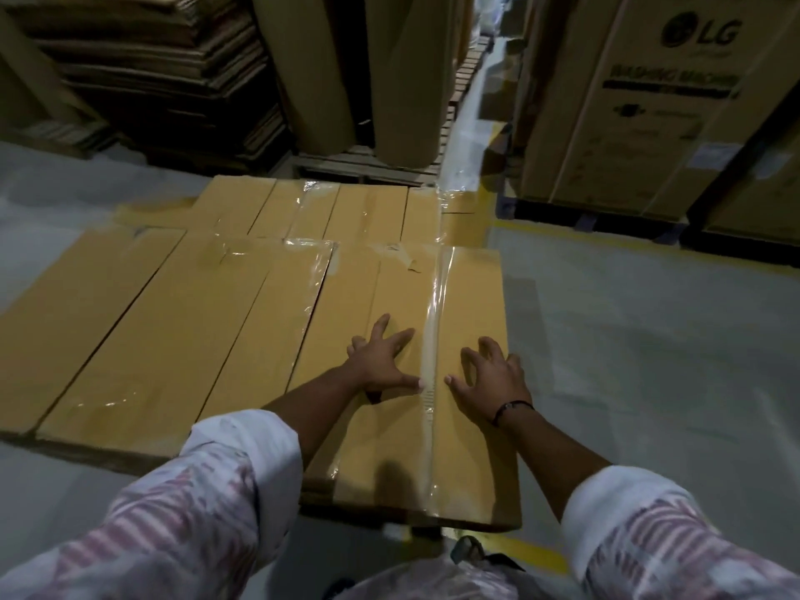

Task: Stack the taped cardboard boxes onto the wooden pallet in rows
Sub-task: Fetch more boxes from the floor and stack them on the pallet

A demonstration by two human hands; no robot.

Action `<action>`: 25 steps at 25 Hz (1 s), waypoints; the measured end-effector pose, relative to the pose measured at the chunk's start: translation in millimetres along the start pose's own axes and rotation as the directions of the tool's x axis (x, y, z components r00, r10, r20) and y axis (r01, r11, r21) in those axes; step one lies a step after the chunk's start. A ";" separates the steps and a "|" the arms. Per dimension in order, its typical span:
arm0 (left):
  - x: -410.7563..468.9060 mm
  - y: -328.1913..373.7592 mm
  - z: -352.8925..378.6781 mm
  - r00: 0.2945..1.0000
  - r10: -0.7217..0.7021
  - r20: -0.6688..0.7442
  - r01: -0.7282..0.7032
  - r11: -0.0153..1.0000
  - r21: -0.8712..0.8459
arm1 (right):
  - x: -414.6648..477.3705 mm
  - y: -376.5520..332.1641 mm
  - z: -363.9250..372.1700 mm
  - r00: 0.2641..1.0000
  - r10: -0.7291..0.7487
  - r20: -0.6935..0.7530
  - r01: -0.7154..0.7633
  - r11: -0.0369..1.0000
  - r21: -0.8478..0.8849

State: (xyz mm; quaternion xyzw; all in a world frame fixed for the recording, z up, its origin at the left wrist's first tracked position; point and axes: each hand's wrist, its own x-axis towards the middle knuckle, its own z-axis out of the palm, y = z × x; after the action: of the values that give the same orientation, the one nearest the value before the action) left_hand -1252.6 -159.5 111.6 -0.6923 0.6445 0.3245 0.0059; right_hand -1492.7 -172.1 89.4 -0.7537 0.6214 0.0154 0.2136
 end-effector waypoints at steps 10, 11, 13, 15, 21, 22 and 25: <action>22.2 -6.6 9.9 0.980 -0.135 0.148 0.125 0.990 0.071 | 40.3 7.9 12.9 0.982 -0.019 0.190 0.027 0.999 -0.041; 19.1 -7.3 12.7 0.978 -0.134 0.159 0.116 0.986 0.117 | 40.1 6.7 13.5 0.981 -0.017 0.194 0.026 0.999 -0.044; 11.2 -10.5 16.5 0.980 -0.113 0.165 0.085 0.982 0.167 | 38.3 4.8 13.1 0.981 -0.014 0.193 0.024 0.998 -0.051; -0.7 -17.9 20.3 0.983 -0.084 0.164 0.048 0.977 0.209 | 32.1 1.8 13.2 0.980 0.000 0.199 0.013 0.998 -0.063; -56.1 -65.7 38.6 0.978 0.054 0.201 -0.120 0.936 0.330 | -14.9 -13.1 33.8 0.982 0.062 0.180 -0.047 0.995 -0.087; -64.4 -74.0 41.6 0.976 0.080 0.204 -0.148 0.928 0.343 | -24.5 -15.9 37.5 0.980 0.075 0.185 -0.060 0.995 -0.085; -87.5 -96.9 51.5 0.968 0.135 0.212 -0.207 0.907 0.366 | -57.4 -26.3 51.9 0.981 0.081 0.173 -0.064 0.992 -0.105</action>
State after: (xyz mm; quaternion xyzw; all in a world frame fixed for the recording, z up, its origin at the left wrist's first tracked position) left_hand -1184.9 -43.4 71.2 -0.5855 0.7508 0.2527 0.1720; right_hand -1468.4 -97.4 66.7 -0.7358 0.6254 0.1210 0.2299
